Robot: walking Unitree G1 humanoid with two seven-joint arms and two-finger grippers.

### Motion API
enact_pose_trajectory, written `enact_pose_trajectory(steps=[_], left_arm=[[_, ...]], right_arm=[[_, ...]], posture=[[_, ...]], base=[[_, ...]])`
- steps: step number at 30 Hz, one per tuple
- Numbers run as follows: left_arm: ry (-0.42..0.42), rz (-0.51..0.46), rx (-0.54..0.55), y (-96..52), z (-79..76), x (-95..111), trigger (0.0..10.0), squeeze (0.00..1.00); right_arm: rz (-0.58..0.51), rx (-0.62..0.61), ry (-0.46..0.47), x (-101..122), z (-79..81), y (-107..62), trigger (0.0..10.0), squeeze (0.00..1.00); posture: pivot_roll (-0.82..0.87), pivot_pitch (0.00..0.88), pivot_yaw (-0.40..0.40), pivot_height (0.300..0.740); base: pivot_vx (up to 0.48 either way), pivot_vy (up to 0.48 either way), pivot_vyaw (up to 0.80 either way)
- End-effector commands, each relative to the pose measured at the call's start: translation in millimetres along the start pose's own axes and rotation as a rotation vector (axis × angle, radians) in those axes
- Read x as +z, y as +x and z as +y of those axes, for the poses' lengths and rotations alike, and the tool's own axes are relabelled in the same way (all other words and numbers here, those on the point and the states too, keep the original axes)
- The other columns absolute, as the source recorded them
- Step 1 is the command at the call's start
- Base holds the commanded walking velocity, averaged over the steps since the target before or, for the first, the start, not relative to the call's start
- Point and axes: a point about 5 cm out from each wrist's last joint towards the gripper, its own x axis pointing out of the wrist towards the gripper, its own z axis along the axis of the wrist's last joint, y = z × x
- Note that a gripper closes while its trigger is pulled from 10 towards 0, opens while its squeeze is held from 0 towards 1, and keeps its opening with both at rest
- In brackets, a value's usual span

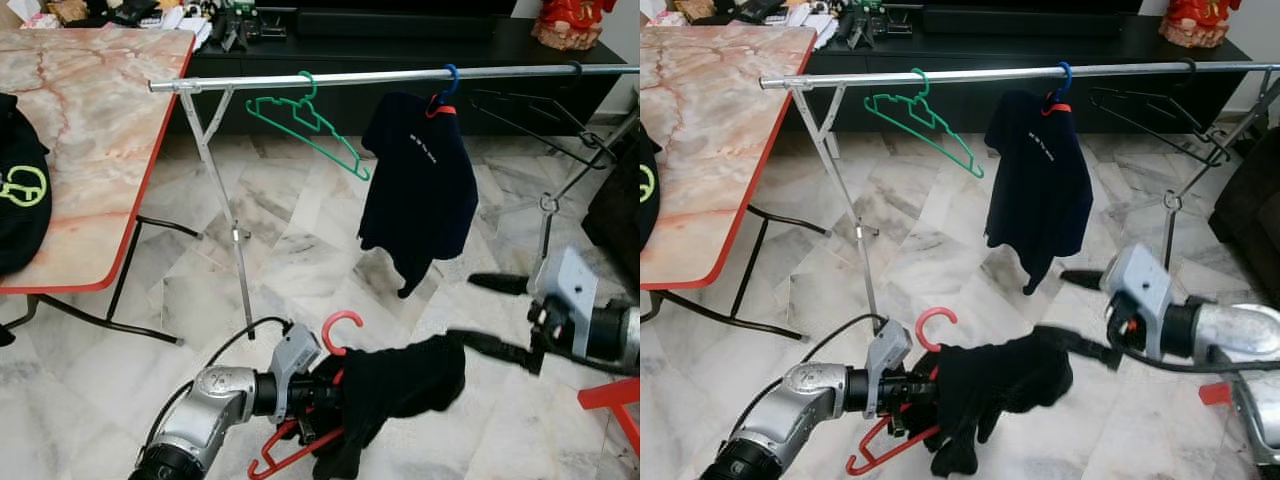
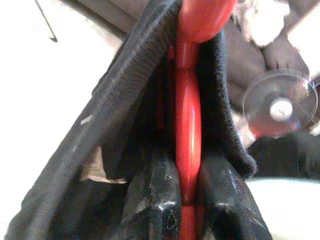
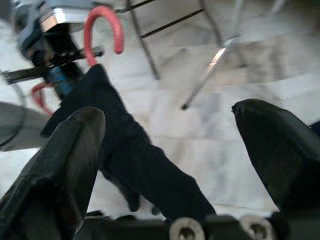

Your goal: Hang hanger

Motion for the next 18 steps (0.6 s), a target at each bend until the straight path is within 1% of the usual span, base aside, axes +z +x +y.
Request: enact_pose_trajectory(steps=[1, 2, 3, 5, 6, 7, 9, 11, 12, 14, 15, 16, 18], left_arm=[[0.076, 0.016, -0.06, 4.0, -4.8, 9.2, 10.0, 0.0], [0.11, 0.021, -0.087, 6.5, -6.5, 15.0, 10.0, 0.0], [0.11, 0.021, -0.087, 6.5, -6.5, 15.0, 10.0, 0.0], [0.139, 0.016, -0.1, 11.4, -6.7, 21.6, 10.0, 0.0], [0.139, 0.016, -0.1, 11.4, -6.7, 21.6, 10.0, 0.0], [0.168, 0.028, -0.113, 13.6, -7.4, 24.5, 10.0, 0.0], [0.209, 0.035, -0.151, 17.4, -10.7, 30.4, 10.0, 0.0], [0.23, 0.046, -0.187, 20.9, -14.3, 33.3, 10.0, 0.0], [0.24, 0.05, -0.198, 21.7, -15.6, 33.0, 10.0, 0.0], [0.253, 0.067, -0.212, 23.5, -17.5, 31.5, 10.0, 0.0], [0.256, 0.07, -0.218, 23.8, -18.2, 31.3, 10.0, 0.0], [0.258, 0.071, -0.223, 24.0, -18.7, 31.2, 10.0, 0.0], [0.263, 0.072, -0.233, 24.8, -20.1, 32.6, 10.0, 0.0]], right_arm=[[0.037, 0.037, 0.009, -7.4, -0.9, 0.1, 10.0, 1.0], [0.085, 0.123, 0.009, -17.6, 2.7, 1.9, 10.0, 1.0], [0.085, 0.123, 0.009, -17.6, 2.7, 1.9, 10.0, 1.0], [0.163, 0.159, 0.003, -32.6, 1.5, 4.7, 10.0, 1.0], [0.163, 0.159, 0.003, -32.6, 1.5, 4.7, 10.0, 1.0], [0.174, 0.179, 0.0, -37.2, 1.0, 7.7, 10.0, 1.0], [0.145, 0.229, 0.001, -37.9, 3.5, 16.2, 10.0, 1.0], [0.075, 0.284, 0.023, -33.0, 7.2, 24.1, 10.0, 1.0], [0.061, 0.289, 0.041, -32.3, 7.3, 25.9, 10.0, 1.0], [0.062, 0.315, 0.026, -34.0, 8.9, 28.8, 10.0, 1.0], [0.074, 0.335, 0.022, -35.8, 10.3, 28.9, 10.0, 0.82], [0.081, 0.348, 0.021, -37.0, 11.1, 28.9, 10.0, 0.0], [0.081, 0.352, 0.026, -39.4, 10.6, 31.5, 10.0, 0.0]], posture=[[-0.16, 0.205, -0.056, 0.74], [-0.16, 0.207, -0.06, 0.74], [-0.16, 0.207, -0.06, 0.74], [-0.15, 0.202, -0.06, 0.74], [-0.15, 0.202, -0.06, 0.74], [-0.15, 0.203, -0.058, 0.74], [-0.14, 0.2, -0.056, 0.74], [-0.13, 0.199, -0.053, 0.74], [-0.13, 0.199, -0.053, 0.74], [-0.13, 0.199, -0.053, 0.74], [-0.13, 0.192, -0.049, 0.74], [-0.13, 0.192, -0.049, 0.74], [-0.12, 0.187, -0.046, 0.74]], base=[[0.0, 0.0, 0.0], [0.0, 0.0, 0.0], [0.0, 0.0, 0.0], [0.0, 0.0, 0.0], [0.0, 0.0, 0.0], [0.0, 0.0, 0.0], [0.0, 0.0, 0.0], [0.0, 0.0, 0.0], [0.0, 0.0, 0.0], [0.0, 0.0, 0.0], [0.0, 0.0, 0.0], [0.0, 0.0, 0.0], [0.0, 0.0, 0.0]])
